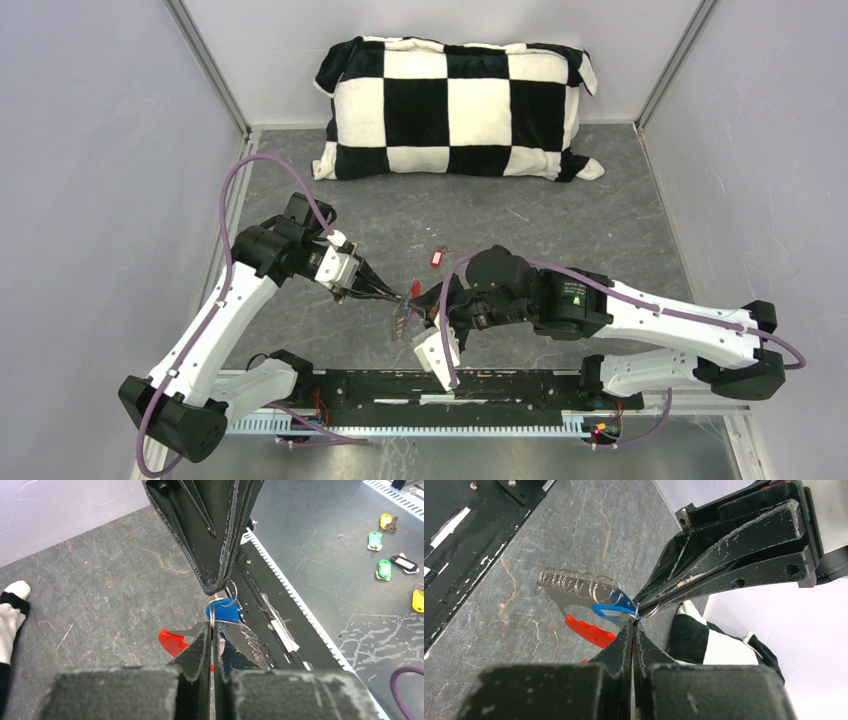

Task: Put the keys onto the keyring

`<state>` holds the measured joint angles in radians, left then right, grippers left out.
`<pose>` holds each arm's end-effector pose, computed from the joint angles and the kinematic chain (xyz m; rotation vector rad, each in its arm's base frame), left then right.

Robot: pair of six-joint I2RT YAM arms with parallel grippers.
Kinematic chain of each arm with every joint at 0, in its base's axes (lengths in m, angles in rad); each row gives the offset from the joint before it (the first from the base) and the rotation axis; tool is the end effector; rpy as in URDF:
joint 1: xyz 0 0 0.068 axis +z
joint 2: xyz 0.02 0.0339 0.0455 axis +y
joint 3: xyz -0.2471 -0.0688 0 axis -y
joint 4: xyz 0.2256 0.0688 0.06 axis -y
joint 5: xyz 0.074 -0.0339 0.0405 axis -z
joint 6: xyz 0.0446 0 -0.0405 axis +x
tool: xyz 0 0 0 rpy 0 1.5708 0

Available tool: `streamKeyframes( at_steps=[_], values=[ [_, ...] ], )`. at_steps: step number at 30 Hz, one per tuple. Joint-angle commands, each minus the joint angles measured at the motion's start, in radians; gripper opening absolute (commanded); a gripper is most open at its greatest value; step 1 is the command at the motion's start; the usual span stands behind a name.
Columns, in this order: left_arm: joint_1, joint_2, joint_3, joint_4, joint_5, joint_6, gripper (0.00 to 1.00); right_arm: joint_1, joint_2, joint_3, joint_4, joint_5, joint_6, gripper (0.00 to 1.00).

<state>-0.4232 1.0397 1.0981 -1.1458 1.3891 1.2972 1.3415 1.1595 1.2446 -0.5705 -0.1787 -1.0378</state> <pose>0.1230 -0.1035 0.3270 1.6604 0.9246 -1.2108 0.0480 0.2406 0.3639 -1.9587 0.6647 0.3713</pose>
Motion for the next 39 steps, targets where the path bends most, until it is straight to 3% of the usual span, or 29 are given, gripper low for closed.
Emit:
streamKeyframes(
  at_steps=[1, 14, 39],
  values=[
    [-0.004, -0.003, -0.001, 0.027, 0.021, -0.039, 0.02, 0.006, -0.01, 0.013, 0.054, 0.009, -0.01, 0.0],
    [-0.004, -0.027, -0.01, 0.031, 0.014, 0.001, 0.02, 0.003, -0.07, -0.063, 0.058, 0.116, 0.05, 0.0],
    [-0.004, -0.03, -0.02, 0.031, 0.01, 0.015, 0.02, -0.004, -0.029, -0.072, 0.12, 0.071, 0.04, 0.0]
  ],
)
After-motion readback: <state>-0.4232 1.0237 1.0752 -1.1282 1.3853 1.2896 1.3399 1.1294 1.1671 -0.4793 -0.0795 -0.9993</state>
